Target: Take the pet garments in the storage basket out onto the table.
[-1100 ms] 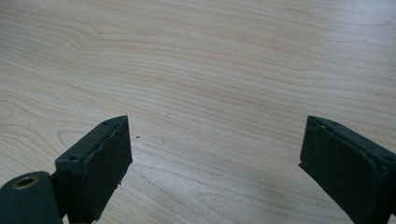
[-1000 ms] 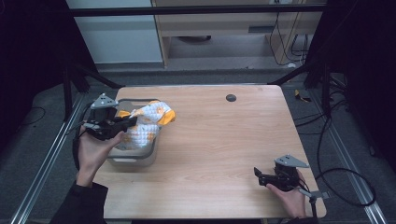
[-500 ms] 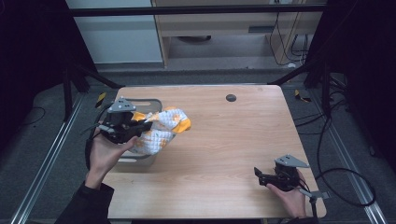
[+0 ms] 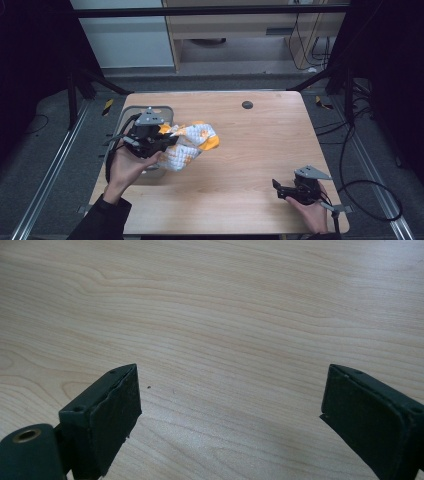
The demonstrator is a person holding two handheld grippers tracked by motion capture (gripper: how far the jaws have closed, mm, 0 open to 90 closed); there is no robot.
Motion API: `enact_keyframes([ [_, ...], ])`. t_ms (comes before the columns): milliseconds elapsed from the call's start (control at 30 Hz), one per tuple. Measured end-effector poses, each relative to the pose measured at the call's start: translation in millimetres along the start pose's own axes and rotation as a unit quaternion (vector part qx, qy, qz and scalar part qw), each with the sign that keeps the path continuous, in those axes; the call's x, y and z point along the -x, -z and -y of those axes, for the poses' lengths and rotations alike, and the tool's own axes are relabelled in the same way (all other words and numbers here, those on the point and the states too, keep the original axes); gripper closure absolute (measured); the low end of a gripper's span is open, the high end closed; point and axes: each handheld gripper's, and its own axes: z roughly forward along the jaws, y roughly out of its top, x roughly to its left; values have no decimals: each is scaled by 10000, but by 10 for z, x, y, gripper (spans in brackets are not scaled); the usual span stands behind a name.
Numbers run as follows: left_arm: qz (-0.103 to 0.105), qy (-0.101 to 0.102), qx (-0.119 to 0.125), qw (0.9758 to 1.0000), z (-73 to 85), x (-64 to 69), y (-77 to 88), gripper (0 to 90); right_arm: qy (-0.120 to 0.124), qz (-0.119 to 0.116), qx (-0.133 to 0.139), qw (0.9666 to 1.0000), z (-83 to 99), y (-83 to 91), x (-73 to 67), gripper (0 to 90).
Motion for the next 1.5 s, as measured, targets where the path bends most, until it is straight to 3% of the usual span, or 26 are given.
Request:
enact_keyframes([
  [600,286,-261,-299,9988,-19,233,-391,831,-5,46,67,10000,-2,16,10,84],
  [1500,663,-474,-533,9952,33,436,-823,831,-50,85,98,9999,-5,21,18,83],
])
